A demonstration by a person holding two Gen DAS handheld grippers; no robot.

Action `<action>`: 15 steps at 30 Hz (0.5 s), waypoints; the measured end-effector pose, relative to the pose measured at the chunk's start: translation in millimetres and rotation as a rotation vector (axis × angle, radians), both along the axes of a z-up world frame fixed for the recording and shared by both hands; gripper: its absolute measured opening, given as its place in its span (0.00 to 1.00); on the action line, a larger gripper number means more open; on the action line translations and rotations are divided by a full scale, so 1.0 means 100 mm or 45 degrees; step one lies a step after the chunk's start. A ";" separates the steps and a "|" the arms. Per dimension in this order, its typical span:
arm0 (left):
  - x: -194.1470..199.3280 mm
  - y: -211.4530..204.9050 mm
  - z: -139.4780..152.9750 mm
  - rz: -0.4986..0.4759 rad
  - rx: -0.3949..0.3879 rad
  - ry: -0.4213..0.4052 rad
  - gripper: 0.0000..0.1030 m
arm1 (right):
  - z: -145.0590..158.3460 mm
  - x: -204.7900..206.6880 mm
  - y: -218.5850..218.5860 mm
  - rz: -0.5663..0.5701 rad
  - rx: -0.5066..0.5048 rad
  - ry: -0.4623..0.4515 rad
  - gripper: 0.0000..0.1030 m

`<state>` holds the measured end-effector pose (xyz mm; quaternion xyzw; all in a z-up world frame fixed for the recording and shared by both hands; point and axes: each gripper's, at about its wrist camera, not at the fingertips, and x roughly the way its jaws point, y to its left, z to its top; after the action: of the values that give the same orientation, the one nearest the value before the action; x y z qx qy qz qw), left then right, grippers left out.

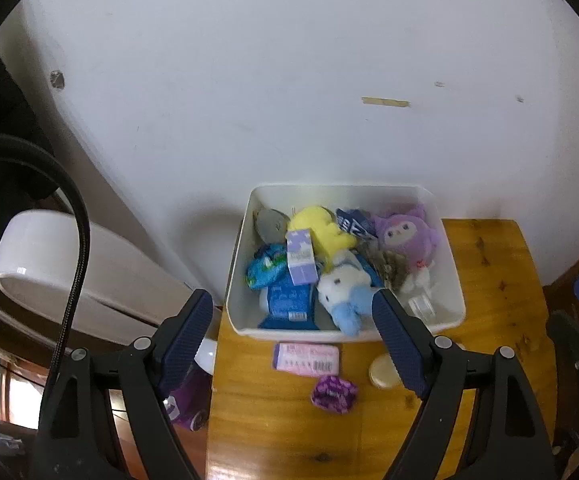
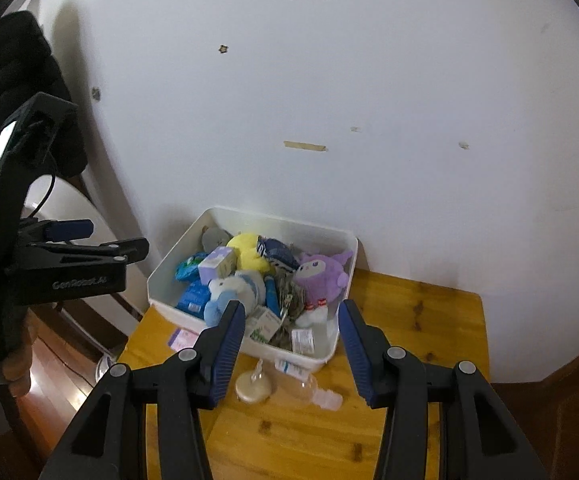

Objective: Organize objects
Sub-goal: 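Withdraw both grippers from the tray toward the remaining items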

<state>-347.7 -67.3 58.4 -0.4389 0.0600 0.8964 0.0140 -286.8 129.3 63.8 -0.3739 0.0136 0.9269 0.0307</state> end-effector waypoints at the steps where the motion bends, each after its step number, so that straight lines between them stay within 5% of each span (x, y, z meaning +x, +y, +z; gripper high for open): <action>1: 0.06 0.00 0.00 -0.004 0.001 0.006 0.82 | 0.00 0.05 0.00 0.005 0.002 0.002 0.48; 9: 0.51 0.02 -0.02 -0.014 -0.023 0.044 0.82 | -0.11 0.28 0.01 0.063 0.010 -0.027 0.48; 15: 0.68 0.05 -0.38 -0.018 0.007 -0.002 0.82 | -0.44 0.34 0.02 0.143 0.041 -0.070 0.51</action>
<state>-280.0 -62.3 20.0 -0.4391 0.0608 0.8961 0.0216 -253.0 131.6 20.2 -0.3988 -0.0232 0.9166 -0.0148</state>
